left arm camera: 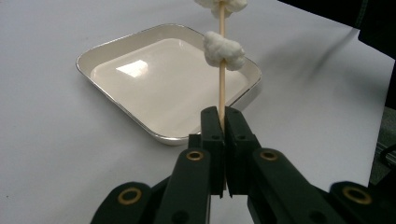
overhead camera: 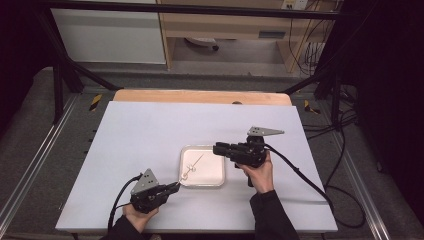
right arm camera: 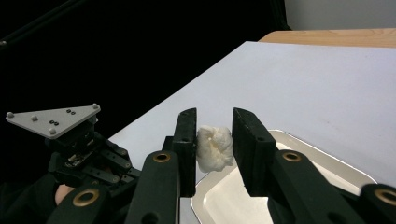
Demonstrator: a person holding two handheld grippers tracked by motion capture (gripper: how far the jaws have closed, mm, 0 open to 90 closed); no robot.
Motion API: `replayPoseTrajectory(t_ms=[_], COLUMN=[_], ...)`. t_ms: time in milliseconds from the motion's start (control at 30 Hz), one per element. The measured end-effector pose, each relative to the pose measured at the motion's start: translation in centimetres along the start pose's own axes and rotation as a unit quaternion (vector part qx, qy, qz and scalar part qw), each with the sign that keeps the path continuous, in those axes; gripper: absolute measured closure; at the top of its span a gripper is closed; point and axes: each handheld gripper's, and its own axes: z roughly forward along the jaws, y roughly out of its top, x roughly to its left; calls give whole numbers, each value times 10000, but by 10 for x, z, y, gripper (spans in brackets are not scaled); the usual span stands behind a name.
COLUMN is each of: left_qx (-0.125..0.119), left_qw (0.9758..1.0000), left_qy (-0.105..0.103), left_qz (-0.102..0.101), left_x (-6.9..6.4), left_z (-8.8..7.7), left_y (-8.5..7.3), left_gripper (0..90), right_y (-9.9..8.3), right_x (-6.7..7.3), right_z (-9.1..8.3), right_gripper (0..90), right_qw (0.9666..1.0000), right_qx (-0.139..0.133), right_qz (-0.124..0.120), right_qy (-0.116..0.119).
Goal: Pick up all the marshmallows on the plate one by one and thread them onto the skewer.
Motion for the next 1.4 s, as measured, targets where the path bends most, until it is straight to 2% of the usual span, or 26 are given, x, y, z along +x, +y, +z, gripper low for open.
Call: replayPoseTrajectory(t_ms=[300,567,1133,1400], left_qx=[-14,-25,-15,140], left_qw=[10000,10000,10000,9998], left_qy=[-12,-3,-9,8], left_qz=[5,5,25,140], left_x=[0,0,0,-1], left_z=[0,-1,-1,2], left_y=[0,0,0,0], left_gripper=[880,880,880,882], right_y=[4,2,-6,-9], right_x=[-2,-3,-4,-6], right_z=[11,21,30,34], right_gripper=[721,724,728,747], right_qw=[9999,9998,9989,9979], right_qx=[-22,68,205,237], right_qz=[81,148,261,372], right_qy=[86,148,345,465])
